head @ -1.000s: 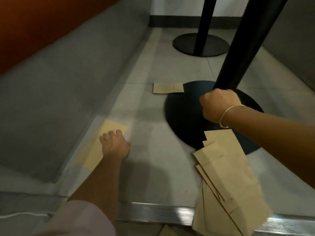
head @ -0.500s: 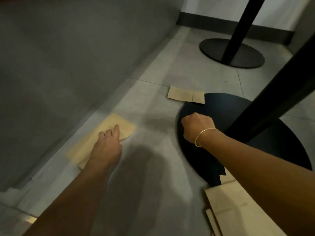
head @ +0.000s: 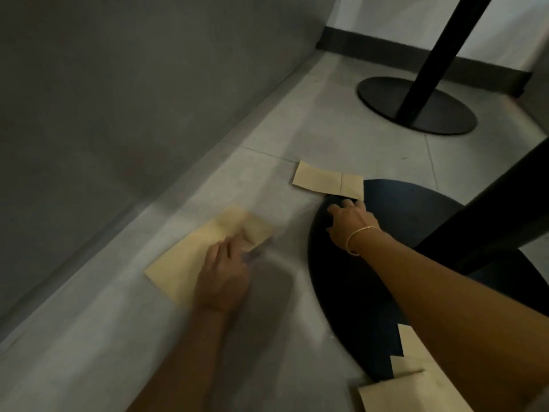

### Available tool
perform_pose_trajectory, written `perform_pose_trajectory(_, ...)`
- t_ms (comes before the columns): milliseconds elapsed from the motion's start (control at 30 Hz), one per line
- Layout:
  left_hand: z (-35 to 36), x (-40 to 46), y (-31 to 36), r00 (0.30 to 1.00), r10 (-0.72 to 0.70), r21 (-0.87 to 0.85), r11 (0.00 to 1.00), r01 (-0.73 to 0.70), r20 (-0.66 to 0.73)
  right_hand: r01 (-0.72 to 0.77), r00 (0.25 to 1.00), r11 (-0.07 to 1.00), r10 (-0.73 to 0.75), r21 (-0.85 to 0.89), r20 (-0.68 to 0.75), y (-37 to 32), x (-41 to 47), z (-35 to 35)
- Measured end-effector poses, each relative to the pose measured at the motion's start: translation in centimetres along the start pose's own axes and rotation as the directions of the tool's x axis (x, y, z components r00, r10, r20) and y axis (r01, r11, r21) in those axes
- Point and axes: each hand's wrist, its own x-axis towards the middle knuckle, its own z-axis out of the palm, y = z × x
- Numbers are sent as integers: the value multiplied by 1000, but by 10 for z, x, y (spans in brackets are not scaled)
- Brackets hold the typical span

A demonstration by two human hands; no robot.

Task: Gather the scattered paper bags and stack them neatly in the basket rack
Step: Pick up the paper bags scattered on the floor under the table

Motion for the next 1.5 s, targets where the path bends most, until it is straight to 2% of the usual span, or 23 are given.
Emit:
perform_pose_trajectory(133, 10, 4, 0, 989, -132, -68, 988, 137, 71, -48, 998, 998, 49, 39, -32, 8, 28, 0)
perform_pose_trajectory(233, 13, 3, -1, 993, -116, -133, 984, 117, 16, -73, 997, 995, 74, 69, -21, 17, 45, -3)
perform_pose_trajectory(400, 14, 3, -1, 987, -158, -115, 981, 159, 12, -78, 996, 981, 70, 179, 49, 31, 65, -2)
perform_pose_trajectory(600, 14, 3, 0, 990, -137, -78, 988, 134, -31, -72, 997, 995, 70, 70, 38, 32, 67, -11)
perform_pose_trajectory(733, 15, 3, -2, 989, -146, -92, 985, 145, -7, -126, 990, 984, 116, 130, 78, 37, 71, -11)
perform_pose_trajectory(900, 18, 2, -5, 989, -147, -132, 980, 147, 7, -72, 994, 987, 60, 146, 90, 30, 42, -20)
perform_pose_trajectory(1200, 16, 3, -4, 984, -169, -115, 978, 174, 57, -31, 993, 999, 26, 40, 112, 30, -3, -14)
perform_pose_trajectory(1333, 6, 1, 0, 969, -132, -15, 990, 138, 211, -4, 991, 999, 9, -39, 134, 28, -24, -4)
perform_pose_trajectory(1433, -5, 6, 2, 939, -23, 21, 1000, 17, 343, 6, 996, 1000, -7, 12, 84, 29, -39, 8)
perform_pose_trajectory(1500, -11, 9, 2, 929, 3, 34, 999, -17, 371, -4, 999, 998, 1, 55, 47, 29, -50, 15)
